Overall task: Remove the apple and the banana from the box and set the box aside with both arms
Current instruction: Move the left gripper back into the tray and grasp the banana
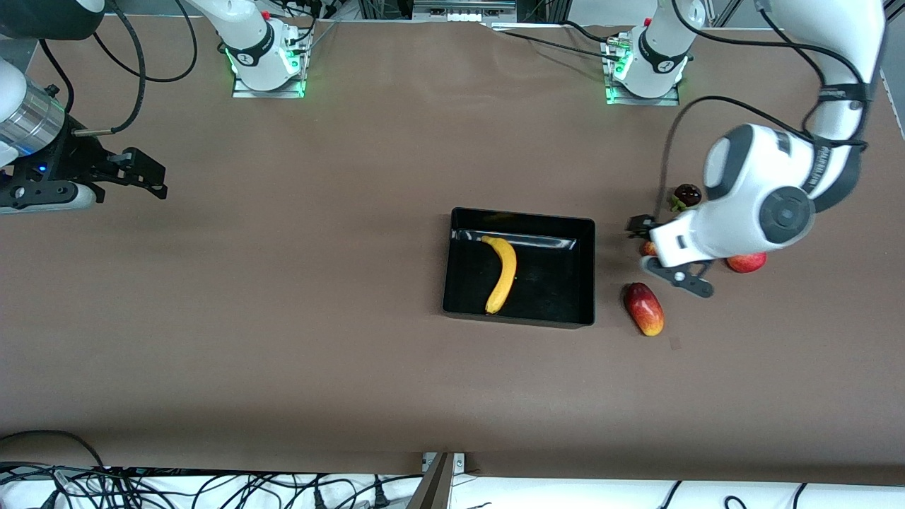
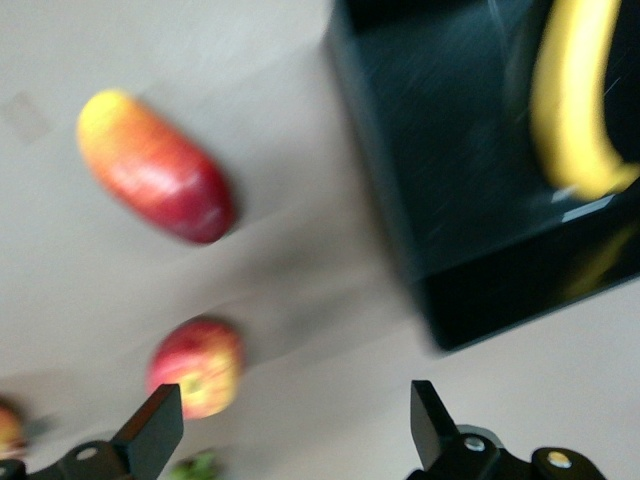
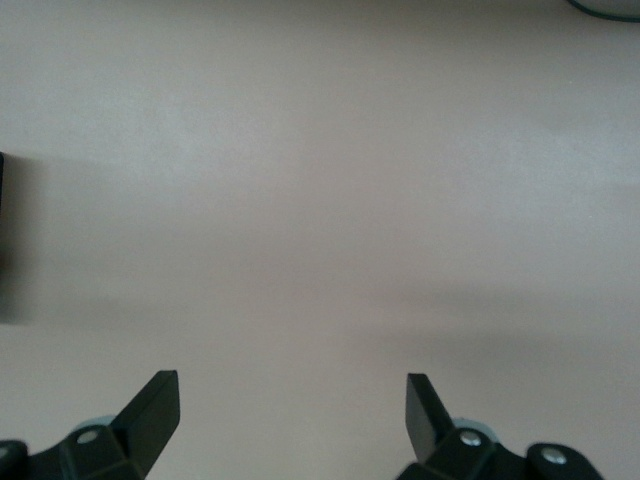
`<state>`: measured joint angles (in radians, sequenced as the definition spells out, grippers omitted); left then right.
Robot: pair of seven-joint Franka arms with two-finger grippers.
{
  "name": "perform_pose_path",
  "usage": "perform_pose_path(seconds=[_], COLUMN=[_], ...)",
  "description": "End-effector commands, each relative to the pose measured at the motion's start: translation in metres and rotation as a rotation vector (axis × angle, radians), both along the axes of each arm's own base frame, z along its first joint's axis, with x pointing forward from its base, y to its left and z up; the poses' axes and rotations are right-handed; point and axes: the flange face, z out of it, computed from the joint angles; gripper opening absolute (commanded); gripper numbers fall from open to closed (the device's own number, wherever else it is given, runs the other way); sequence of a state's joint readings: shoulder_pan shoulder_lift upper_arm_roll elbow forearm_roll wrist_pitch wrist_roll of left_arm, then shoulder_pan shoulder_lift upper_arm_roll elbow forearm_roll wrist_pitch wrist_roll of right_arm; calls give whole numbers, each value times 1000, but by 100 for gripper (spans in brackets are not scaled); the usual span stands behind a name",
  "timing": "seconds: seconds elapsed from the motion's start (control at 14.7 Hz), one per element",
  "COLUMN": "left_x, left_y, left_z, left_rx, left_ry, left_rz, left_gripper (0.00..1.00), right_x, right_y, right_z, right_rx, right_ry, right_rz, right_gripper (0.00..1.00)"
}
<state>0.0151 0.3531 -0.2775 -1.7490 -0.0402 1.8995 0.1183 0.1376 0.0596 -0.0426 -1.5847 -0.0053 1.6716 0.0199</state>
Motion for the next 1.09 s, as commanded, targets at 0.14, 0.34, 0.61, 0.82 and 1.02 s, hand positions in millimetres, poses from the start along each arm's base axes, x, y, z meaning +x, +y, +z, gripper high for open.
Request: perform_pose_path(seconds=[0.14, 0.34, 0.61, 0.82, 1.02], left_x=[33, 19, 3, -1, -9], left_y=[-115, -176, -222, -230, -237], left_z=[-40, -82, -128, -147, -164], left_rx=[-40, -69, -93, -99, -68], left_ry=[-23, -87, -119, -119, -107], left_rz=[157, 212, 284, 279, 304], left_gripper=[100, 100, 100, 100, 100], right_x=[0, 1, 1, 1, 1], right_y=[-1, -1, -1, -1, -1], right_z=[4, 3, 3, 3, 3], right_rx=[-3, -3, -3, -3, -3], right_ry=[-2, -1, -1, -1, -1], right_rz=[-3, -3, -3, -3, -3], right_gripper=[100, 100, 100, 100, 100])
